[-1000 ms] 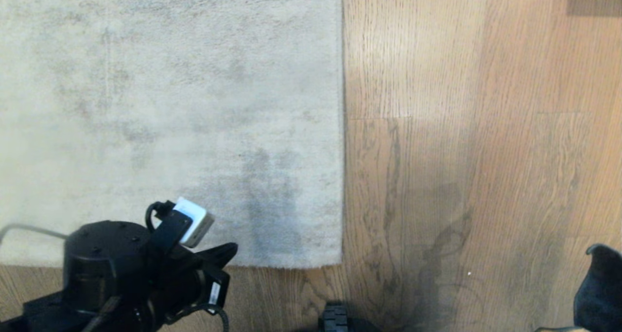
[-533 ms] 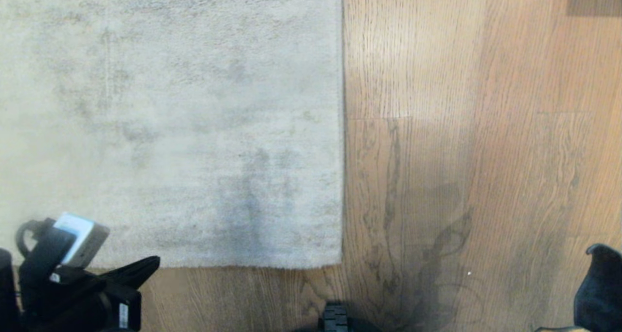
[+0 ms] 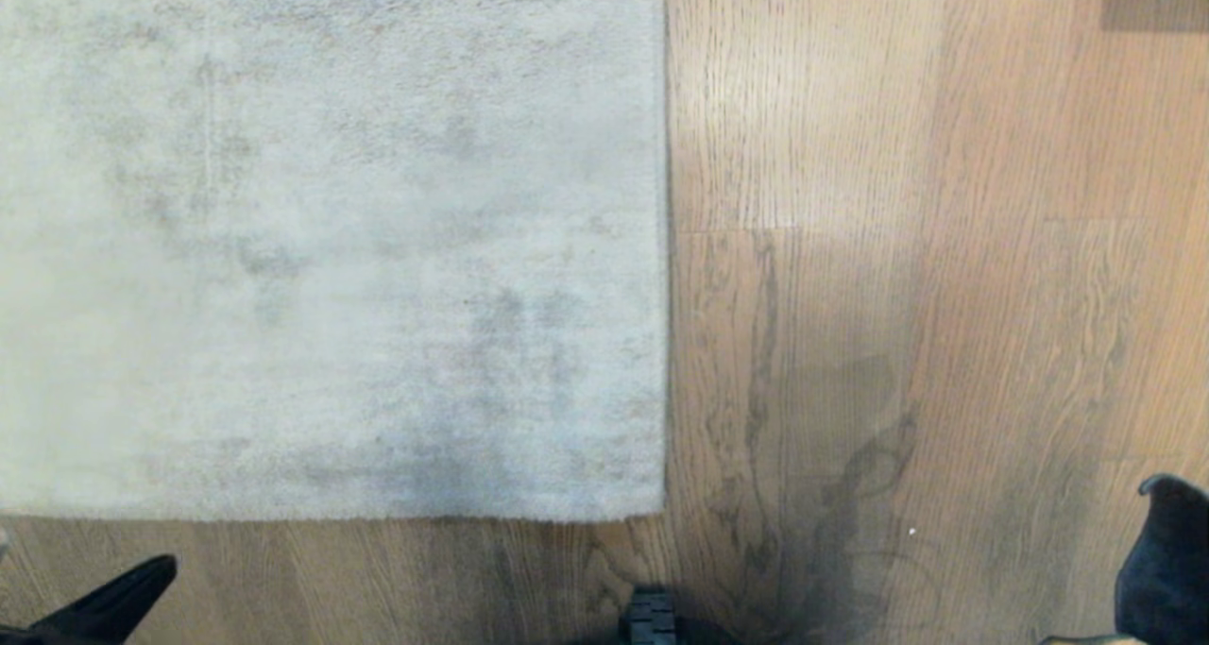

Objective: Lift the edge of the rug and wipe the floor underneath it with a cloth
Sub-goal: Put down the rag

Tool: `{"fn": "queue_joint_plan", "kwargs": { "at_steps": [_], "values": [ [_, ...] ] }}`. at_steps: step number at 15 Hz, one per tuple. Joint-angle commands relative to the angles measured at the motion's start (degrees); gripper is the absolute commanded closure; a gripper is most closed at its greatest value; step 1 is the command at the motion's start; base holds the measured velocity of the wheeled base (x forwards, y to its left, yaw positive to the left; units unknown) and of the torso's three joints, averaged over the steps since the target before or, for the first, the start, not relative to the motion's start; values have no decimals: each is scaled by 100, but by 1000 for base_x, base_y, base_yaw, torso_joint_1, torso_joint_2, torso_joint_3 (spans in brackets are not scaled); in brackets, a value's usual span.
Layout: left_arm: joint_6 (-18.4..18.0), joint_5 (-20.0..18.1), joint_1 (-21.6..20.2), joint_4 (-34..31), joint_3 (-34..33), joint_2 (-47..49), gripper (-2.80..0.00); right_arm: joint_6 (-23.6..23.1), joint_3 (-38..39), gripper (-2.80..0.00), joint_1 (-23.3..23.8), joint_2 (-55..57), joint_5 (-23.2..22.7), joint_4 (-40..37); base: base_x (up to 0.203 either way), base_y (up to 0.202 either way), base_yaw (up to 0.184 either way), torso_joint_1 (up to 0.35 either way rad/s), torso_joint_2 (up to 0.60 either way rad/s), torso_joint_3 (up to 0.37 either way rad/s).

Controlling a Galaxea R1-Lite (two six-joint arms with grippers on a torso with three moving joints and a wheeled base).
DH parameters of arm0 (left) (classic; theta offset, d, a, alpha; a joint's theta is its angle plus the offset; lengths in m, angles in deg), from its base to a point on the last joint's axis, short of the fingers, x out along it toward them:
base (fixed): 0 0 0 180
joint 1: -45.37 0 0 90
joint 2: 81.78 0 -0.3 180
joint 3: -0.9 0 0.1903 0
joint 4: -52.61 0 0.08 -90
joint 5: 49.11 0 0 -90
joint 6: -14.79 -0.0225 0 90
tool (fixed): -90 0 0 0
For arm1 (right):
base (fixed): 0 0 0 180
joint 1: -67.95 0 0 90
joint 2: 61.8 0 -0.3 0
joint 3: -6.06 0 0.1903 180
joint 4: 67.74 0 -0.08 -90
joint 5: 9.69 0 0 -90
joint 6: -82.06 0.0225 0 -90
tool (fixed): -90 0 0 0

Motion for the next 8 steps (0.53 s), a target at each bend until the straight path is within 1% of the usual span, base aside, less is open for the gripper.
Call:
{"fn": "queue_joint_plan", "kwargs": {
  "at_steps": [1,3,6,8],
  "values": [
    [6,-4,-12,6,-251,-560,0,-9,6,0,-1,7,-5,-4,0,0,0,0,0,0],
    [-27,-8,74,-452,-286,-906,0,-5,-2,0,-1,7,-5,4,0,0,0,0,0,0],
    [-105,-21,64,-1208,-290,-1487,0,-5,3,0,-1,7,-5,-4,0,0,0,0,0,0],
    [-150,-51,40,-1510,-291,-1753,0,-14,-2,0,-1,7,-5,-4,0,0,0,0,0,0]
  ]
}}
